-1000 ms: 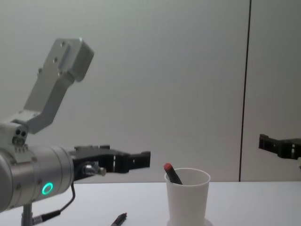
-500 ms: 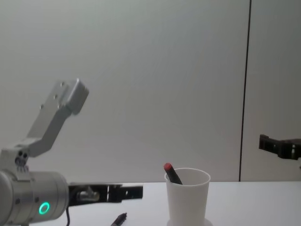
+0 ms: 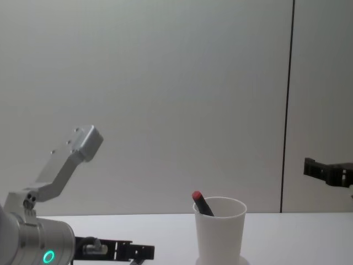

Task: Place the pen into the pen holder.

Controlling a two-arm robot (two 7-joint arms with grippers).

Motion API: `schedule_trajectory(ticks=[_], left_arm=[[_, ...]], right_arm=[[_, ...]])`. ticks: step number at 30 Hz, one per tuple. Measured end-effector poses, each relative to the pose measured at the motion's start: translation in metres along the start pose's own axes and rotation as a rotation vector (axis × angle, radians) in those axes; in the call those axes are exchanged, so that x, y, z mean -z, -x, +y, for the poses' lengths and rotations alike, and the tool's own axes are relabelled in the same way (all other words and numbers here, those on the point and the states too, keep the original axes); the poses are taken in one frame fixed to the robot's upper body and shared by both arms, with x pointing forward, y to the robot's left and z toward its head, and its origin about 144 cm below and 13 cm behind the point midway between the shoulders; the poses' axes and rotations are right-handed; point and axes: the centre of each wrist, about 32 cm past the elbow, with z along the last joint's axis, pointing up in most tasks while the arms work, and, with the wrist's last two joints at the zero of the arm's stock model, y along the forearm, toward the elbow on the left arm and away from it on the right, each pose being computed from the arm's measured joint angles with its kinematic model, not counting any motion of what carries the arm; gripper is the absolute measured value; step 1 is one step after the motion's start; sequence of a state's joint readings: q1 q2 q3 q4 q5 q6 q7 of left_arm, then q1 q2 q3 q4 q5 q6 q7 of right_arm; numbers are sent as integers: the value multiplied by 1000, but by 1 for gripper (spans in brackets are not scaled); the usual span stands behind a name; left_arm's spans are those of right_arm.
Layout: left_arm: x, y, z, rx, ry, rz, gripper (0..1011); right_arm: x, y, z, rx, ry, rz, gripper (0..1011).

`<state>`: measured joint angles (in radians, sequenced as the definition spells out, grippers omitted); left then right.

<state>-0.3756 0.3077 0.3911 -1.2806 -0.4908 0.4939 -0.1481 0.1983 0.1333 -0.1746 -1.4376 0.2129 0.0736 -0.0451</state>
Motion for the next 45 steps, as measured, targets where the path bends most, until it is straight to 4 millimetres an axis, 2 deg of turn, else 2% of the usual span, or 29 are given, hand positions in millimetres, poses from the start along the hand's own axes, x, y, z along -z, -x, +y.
schedule_trajectory(ticks=[28, 31, 33, 34, 37, 38, 40, 45], left_arm=[[-6, -10, -29, -61, -126, -84, 995], [-6, -11, -31, -63, -135, -88, 950], [-6, -11, -32, -65, -140, -90, 902], [-6, -11, -33, -67, -145, -91, 847], [-6, -12, -34, -69, -152, -93, 794], [-6, -12, -35, -72, -157, -94, 735], [-6, -12, -35, -74, -162, -96, 698], [-7, -12, -38, -83, -180, -101, 516]], right_arm=[[0, 0, 0, 0, 0, 0, 1001], [0, 0, 0, 0, 0, 0, 1002], [0, 0, 0, 0, 0, 0, 1001], [0, 0, 0, 0, 0, 0, 1001], [0, 0, 0, 0, 0, 0, 1002], [0, 0, 0, 0, 0, 0, 1001], [0, 0, 0, 0, 0, 0, 1001], [0, 0, 0, 0, 0, 0, 1001]])
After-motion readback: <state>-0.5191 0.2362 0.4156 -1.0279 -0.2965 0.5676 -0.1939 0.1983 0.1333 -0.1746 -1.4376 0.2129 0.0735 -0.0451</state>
